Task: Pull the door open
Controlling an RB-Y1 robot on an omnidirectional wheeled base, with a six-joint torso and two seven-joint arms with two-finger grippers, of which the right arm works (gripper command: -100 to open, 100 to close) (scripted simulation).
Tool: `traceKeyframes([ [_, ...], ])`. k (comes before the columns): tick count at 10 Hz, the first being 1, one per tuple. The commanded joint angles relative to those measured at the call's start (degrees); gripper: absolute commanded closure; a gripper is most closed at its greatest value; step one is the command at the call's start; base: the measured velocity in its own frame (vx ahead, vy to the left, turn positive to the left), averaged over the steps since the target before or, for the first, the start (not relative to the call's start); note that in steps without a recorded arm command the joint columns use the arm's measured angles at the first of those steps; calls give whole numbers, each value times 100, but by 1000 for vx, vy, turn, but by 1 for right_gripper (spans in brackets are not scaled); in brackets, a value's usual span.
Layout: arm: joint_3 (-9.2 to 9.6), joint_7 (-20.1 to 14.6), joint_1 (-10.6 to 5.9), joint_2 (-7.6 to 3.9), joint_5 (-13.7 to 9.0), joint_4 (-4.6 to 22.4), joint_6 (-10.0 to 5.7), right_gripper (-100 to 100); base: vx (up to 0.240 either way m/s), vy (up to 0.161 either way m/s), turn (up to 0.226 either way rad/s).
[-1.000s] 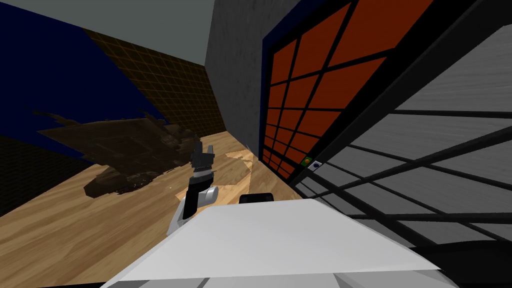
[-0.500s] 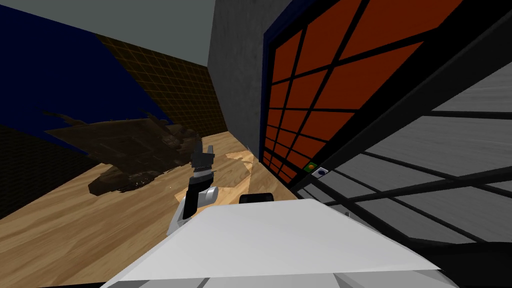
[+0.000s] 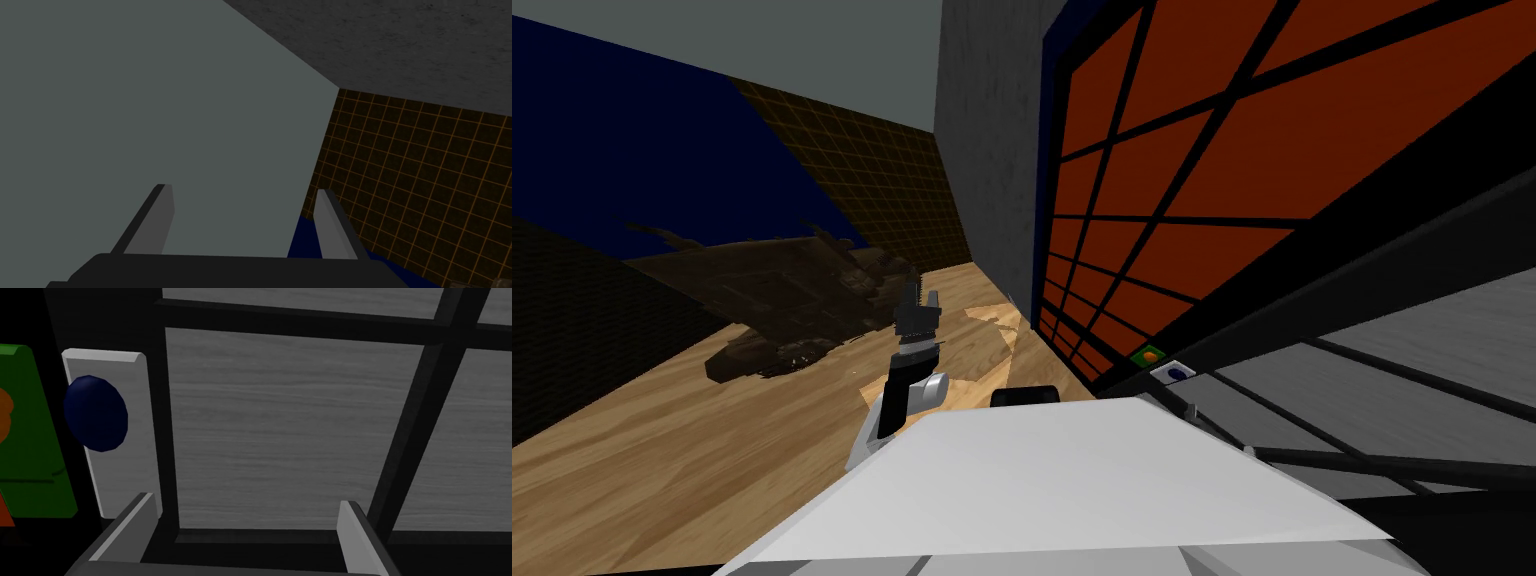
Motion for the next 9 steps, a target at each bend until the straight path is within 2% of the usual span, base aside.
traceKeyframes([
  [1,64,-83,-194,-65,51,59,-80,-100,126,-59,142],
  [2,64,-83,-194,-65,51,59,-80,-100,130,-65,99],
  [3,107,-95,-327,-101,86,-19,-91,-100,183,-113,170],
  [4,118,-98,-362,-111,95,-40,-94,-100,186,-149,139],
  [6,118,-98,-362,-111,95,-40,-94,-100,42,-20,-30],
  [7,128,-140,-386,-97,98,89,-149,-100,-6,14,-10],
  [8,128,-140,-386,-97,98,89,-149,100,0,0,0],
  [9,128,-140,-386,-97,98,89,-149,100,0,8,14],
])
